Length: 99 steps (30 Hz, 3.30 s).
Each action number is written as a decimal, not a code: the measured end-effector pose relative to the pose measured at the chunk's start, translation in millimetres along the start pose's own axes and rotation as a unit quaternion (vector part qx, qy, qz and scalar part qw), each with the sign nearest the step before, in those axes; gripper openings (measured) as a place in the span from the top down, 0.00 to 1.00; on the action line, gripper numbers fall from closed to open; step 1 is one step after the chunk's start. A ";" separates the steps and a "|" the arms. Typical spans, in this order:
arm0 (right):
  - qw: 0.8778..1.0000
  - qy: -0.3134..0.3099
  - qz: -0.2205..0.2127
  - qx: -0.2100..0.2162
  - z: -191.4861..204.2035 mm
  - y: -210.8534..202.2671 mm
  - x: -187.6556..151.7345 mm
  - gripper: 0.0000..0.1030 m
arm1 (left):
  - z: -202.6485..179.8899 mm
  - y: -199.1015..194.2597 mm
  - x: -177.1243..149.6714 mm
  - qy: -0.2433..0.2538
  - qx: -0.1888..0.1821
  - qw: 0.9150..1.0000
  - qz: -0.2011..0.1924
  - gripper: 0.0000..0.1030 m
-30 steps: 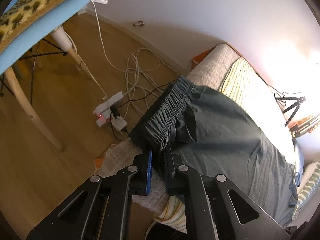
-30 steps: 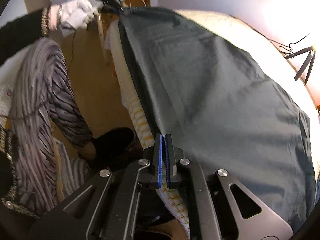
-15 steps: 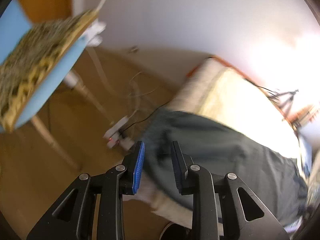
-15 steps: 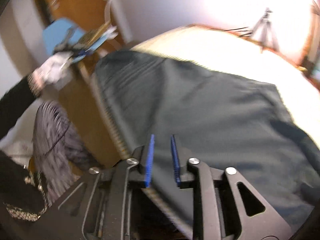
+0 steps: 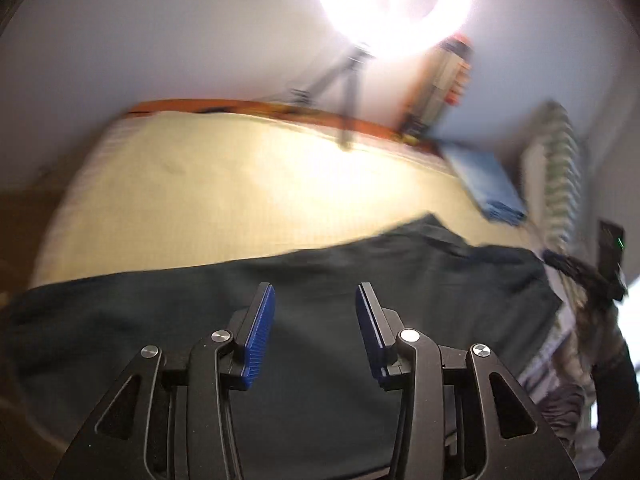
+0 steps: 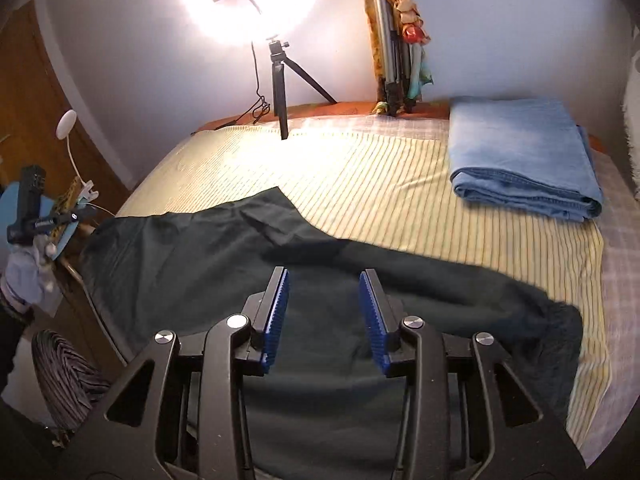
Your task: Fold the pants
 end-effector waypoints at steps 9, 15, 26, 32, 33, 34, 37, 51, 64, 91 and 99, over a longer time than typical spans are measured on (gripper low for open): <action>0.998 -0.014 0.057 0.031 4.4 80.3 40.4 0.49 | -98.3 82.6 -17.5 0.037 -0.089 0.993 0.069 0.61; 0.997 -0.045 0.062 -0.013 -25.8 74.6 48.4 0.49 | -139.0 132.0 8.9 0.062 -0.112 0.988 0.083 0.61; 0.995 0.042 0.095 -0.007 -180.2 27.3 15.3 0.41 | -135.7 204.2 25.1 -0.001 -0.109 0.988 0.109 0.61; 0.992 0.037 0.123 0.020 -183.9 43.7 -10.6 0.41 | -138.2 223.2 29.5 0.003 -0.086 0.990 0.108 0.61; 0.992 0.032 0.121 0.027 -181.3 42.9 -12.2 0.41 | -137.9 224.3 30.3 0.002 -0.084 0.991 0.104 0.61; 0.992 0.028 0.116 0.028 -179.9 40.6 -13.4 0.41 | -137.4 225.1 30.4 0.004 -0.078 0.992 0.099 0.61; 0.992 0.014 0.129 0.005 -173.2 41.4 -18.5 0.57 | -137.3 226.5 28.4 0.021 -0.063 0.994 0.085 0.61; 0.989 -0.042 0.058 -0.131 -125.7 -3.5 0.5 0.60 | -129.3 155.0 35.0 0.024 -0.059 0.997 0.041 0.53; 0.996 -0.081 -0.011 -0.036 26.5 -38.8 33.2 0.39 | 3.4 -15.2 -7.4 -0.105 -0.016 0.994 -0.023 0.42; 0.988 -0.125 0.067 0.063 207.7 80.6 -19.9 0.39 | 320.5 -105.1 -149.2 -0.460 0.103 0.880 -0.061 0.41; 0.988 -0.125 0.071 0.060 210.5 88.1 -15.1 0.39 | 349.9 -103.4 -152.3 -0.481 0.088 0.869 -0.075 0.41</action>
Point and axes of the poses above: each gripper's, at about its wrist camera, not at the fingertips, and y roughly the way its jaws point, z to its left, x to its top, the point moved 3 cm from there along y, roughly the way its jaws point, and after that the axes turned 4 degrees about -z, right-handed, at the moved point
